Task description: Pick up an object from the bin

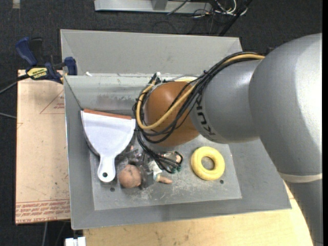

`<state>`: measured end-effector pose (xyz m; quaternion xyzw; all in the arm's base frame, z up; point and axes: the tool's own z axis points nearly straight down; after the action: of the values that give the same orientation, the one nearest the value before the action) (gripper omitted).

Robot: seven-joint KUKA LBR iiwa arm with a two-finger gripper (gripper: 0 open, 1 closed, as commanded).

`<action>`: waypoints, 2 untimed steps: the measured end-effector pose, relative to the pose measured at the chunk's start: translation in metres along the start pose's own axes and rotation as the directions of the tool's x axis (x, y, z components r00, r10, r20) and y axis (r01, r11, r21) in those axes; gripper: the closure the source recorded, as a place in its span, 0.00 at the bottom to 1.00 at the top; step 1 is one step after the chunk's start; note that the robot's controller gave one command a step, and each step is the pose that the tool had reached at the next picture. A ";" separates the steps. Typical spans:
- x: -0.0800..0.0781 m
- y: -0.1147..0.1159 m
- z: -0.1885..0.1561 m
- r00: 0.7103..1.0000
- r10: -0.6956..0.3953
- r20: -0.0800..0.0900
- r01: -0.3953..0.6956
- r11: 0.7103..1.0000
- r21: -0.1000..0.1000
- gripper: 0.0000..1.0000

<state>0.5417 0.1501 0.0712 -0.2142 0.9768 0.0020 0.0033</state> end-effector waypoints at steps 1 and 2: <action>-0.002 0.004 0.000 1.000 -0.023 0.001 0.023 1.000 0.000 1.00; -0.002 0.006 -0.002 0.999 -0.041 0.000 0.041 0.999 -0.002 1.00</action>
Offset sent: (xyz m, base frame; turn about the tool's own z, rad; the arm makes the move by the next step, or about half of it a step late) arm 0.0000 0.0000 0.0260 0.0000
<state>0.5408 0.1562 0.0732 -0.2340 0.9722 0.0027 0.0031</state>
